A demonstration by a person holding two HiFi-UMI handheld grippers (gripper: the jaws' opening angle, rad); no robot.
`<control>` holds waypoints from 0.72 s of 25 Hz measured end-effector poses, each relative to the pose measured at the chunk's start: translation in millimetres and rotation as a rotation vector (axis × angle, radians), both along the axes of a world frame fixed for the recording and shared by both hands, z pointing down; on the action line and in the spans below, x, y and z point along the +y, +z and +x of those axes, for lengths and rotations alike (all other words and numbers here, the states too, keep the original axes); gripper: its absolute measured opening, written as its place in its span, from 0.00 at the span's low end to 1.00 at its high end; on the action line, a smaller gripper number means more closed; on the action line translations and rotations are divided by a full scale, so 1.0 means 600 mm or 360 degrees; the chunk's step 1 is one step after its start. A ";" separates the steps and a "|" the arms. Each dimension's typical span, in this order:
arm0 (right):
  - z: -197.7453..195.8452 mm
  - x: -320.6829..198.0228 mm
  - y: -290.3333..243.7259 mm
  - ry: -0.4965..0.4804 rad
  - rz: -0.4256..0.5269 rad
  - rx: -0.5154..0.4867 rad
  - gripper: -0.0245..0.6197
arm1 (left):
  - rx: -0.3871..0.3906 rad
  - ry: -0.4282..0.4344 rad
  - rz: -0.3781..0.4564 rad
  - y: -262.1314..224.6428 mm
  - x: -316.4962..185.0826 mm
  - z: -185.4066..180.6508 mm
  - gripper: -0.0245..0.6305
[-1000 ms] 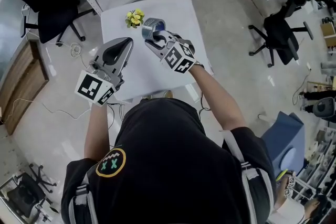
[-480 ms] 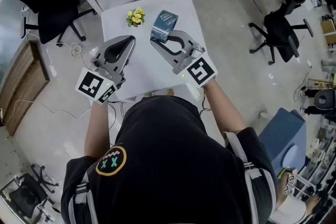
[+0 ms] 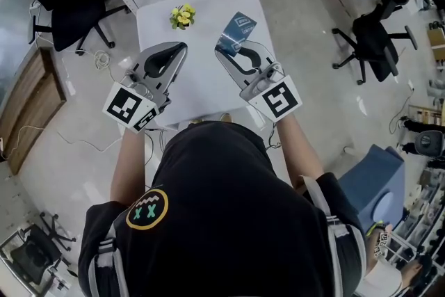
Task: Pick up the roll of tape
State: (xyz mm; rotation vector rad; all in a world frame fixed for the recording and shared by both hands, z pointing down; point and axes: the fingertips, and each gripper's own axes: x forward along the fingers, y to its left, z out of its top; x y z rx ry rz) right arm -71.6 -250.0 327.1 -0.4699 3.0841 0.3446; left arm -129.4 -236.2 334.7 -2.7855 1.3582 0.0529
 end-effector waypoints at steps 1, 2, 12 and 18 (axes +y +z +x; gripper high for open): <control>0.001 0.000 0.000 0.0002 -0.0003 -0.0004 0.15 | 0.0000 0.0004 0.0002 -0.001 0.000 0.002 0.07; 0.002 -0.001 -0.001 0.0001 -0.0006 -0.0008 0.14 | 0.0000 0.0009 0.0003 -0.001 0.001 0.004 0.07; 0.007 0.001 -0.012 0.0008 0.0005 -0.0035 0.14 | 0.0001 0.0017 0.0004 -0.004 0.005 0.011 0.07; 0.007 0.001 -0.013 0.0007 0.0001 -0.0049 0.14 | 0.0000 0.0016 0.0005 -0.002 0.006 0.012 0.07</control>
